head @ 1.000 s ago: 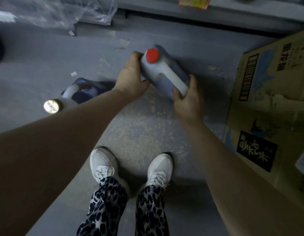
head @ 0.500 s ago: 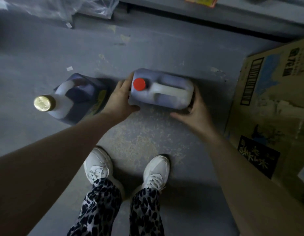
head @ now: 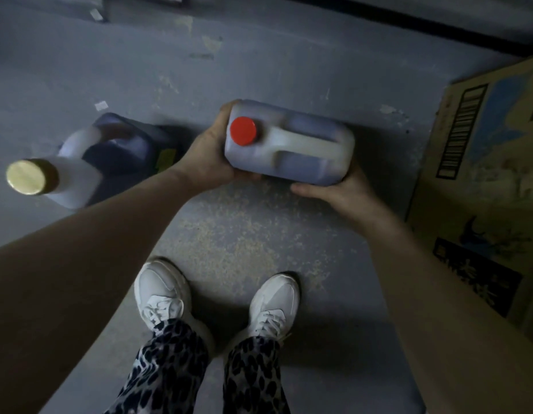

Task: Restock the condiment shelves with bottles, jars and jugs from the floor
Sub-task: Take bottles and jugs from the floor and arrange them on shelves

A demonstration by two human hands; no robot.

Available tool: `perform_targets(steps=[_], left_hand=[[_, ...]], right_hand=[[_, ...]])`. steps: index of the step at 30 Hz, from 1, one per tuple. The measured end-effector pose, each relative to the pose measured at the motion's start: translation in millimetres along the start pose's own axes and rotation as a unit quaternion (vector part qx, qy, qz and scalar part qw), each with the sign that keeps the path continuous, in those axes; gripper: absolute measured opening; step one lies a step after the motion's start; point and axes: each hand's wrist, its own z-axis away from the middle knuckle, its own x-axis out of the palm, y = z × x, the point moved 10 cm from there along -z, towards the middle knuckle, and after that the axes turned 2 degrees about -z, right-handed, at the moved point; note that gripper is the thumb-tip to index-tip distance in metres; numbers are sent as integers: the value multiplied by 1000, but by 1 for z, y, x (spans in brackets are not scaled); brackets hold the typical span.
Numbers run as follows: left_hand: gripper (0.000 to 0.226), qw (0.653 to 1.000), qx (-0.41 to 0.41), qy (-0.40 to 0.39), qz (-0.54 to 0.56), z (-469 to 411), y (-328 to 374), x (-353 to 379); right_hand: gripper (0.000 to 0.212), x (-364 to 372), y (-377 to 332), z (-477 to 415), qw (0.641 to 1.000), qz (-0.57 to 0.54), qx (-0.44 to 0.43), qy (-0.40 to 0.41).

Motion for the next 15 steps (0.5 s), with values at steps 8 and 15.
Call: perform_targets(steps=[8, 15], left_hand=[[82, 991, -76, -101, 53, 47, -21, 13], [65, 969, -189, -73, 140, 95, -43, 20]], right_hand=[[87, 16, 15, 14, 991, -77, 53, -98], [54, 51, 44, 63, 961, -198, 158, -112]])
